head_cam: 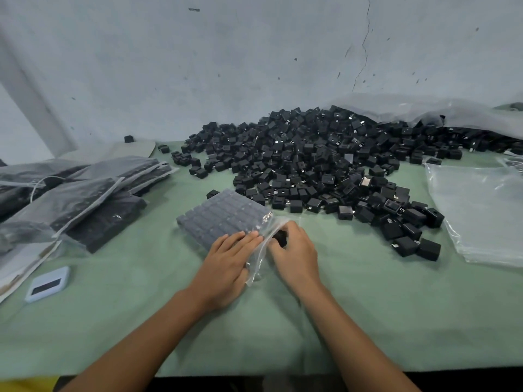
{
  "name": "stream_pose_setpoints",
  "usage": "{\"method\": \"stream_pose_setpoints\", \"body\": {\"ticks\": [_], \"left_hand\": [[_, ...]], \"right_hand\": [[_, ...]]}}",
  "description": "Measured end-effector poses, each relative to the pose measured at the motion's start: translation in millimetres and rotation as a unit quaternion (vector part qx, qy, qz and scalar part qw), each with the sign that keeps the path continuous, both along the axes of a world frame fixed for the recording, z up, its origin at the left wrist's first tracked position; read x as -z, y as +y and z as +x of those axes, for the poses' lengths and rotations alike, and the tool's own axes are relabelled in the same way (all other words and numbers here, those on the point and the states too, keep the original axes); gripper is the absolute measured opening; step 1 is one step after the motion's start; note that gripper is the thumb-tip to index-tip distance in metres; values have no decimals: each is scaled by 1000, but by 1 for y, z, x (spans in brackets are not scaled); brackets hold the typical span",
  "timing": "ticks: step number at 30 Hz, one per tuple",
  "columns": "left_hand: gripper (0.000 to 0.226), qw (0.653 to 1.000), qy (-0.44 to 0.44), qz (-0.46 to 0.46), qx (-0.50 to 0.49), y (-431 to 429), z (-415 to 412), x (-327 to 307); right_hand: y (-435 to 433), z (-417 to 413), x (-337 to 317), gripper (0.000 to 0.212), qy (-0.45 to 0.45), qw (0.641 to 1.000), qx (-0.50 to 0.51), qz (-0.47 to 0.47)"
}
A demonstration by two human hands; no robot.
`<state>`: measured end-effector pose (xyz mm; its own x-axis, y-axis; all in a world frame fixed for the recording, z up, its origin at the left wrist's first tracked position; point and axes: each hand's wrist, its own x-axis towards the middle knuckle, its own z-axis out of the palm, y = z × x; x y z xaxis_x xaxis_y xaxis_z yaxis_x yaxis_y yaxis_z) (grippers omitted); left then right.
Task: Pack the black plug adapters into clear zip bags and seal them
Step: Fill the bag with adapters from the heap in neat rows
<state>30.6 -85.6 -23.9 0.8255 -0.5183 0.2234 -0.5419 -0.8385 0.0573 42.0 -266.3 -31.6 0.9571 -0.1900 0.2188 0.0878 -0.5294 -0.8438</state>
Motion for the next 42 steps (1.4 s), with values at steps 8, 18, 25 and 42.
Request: {"method": "stream_pose_setpoints", "body": {"ticks": [8,18,25,42], "left_hand": [[67,1000,-3,-5,-2,0,-1,1],[67,1000,-1,3,-5,1,0,2],[68,1000,3,2,-3,0,0,1],[67,968,172,-183,-28,-4,14,-23]], "right_hand": [[1,2,6,17,4,1000,-6,5],[1,5,6,13,-6,999,28,-27],[-2,8,3,23,20,996,-40,-82],[-1,9,1,20,46,990,-53,-125]]}}
